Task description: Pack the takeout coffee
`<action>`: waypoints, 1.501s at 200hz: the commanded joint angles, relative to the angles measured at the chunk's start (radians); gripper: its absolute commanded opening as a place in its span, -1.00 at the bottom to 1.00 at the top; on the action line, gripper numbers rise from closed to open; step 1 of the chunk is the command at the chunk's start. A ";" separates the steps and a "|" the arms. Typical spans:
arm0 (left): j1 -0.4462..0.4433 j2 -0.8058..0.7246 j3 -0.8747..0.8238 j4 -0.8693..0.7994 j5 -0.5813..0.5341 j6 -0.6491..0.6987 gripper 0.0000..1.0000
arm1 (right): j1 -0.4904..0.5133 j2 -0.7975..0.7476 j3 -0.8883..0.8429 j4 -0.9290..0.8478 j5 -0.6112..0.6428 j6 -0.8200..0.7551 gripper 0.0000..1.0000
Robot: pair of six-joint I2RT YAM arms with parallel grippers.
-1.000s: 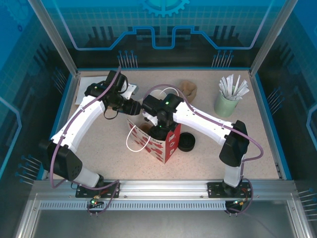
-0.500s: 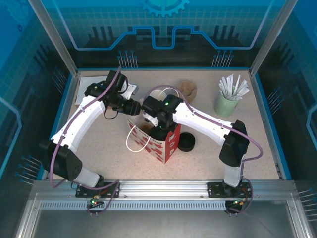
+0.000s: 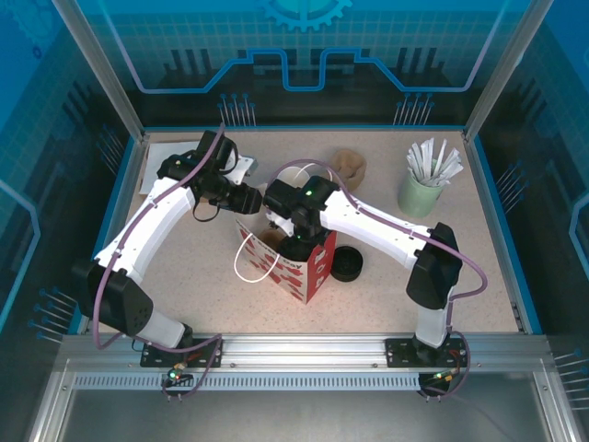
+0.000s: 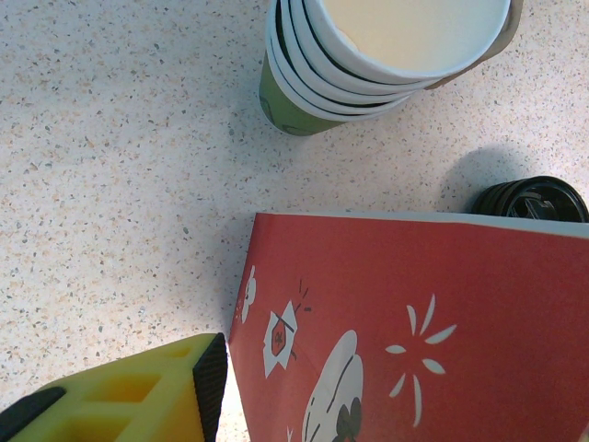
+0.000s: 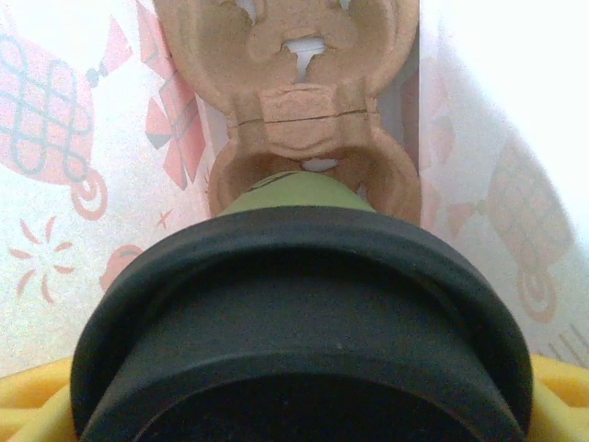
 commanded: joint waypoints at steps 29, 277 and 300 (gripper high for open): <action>0.002 0.011 0.016 -0.030 -0.009 0.023 -0.03 | 0.002 0.030 -0.011 -0.031 -0.009 -0.004 0.54; 0.002 0.012 0.015 -0.034 -0.012 0.022 -0.02 | -0.022 0.132 -0.175 0.063 -0.033 -0.039 0.54; 0.002 0.014 0.018 -0.034 -0.010 0.021 -0.02 | -0.022 0.125 -0.173 0.066 -0.034 -0.040 0.55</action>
